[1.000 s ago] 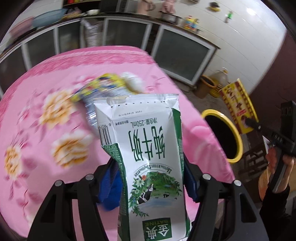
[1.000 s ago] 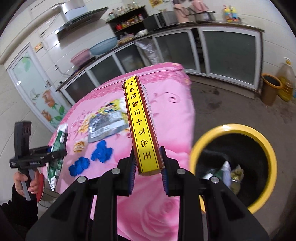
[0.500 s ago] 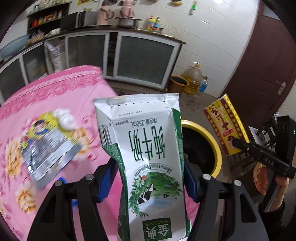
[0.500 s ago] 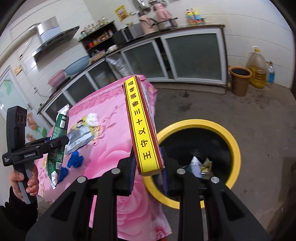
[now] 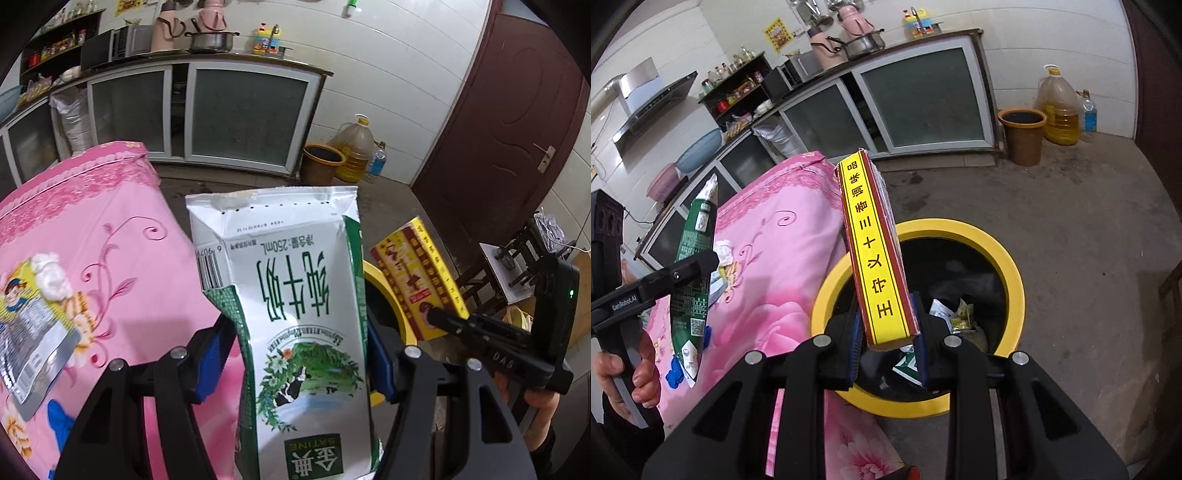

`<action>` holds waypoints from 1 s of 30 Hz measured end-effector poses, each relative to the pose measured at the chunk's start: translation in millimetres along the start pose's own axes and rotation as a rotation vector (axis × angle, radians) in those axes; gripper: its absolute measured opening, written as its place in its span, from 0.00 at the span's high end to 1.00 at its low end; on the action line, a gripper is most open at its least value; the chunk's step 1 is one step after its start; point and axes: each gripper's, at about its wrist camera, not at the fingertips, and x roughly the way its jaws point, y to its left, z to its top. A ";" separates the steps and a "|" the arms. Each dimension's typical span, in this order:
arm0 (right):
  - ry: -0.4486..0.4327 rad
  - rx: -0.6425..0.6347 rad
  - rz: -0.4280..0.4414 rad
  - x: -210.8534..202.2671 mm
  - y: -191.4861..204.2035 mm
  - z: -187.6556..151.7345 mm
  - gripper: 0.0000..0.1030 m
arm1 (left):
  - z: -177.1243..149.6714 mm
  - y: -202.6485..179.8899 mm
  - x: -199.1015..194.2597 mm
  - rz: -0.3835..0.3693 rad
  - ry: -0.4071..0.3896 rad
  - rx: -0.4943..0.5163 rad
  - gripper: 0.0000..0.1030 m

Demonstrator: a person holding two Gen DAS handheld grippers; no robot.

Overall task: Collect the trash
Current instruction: 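Carry carton and spice box over the bin and open both tools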

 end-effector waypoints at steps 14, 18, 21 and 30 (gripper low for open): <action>0.059 0.049 -0.029 36.6 -18.5 -0.5 0.77 | 17.1 -20.6 54.3 -0.011 0.058 0.006 0.40; 0.071 0.051 -0.037 43.9 -19.2 0.5 0.76 | 18.0 -24.4 69.0 -0.010 0.079 0.001 0.40; 0.081 0.054 -0.043 48.9 -21.6 2.2 0.76 | 17.9 -27.1 77.3 -0.017 0.096 -0.001 0.40; 0.088 0.106 -0.062 50.0 -37.1 3.3 0.56 | 20.8 -24.4 80.7 -0.043 0.078 -0.043 0.12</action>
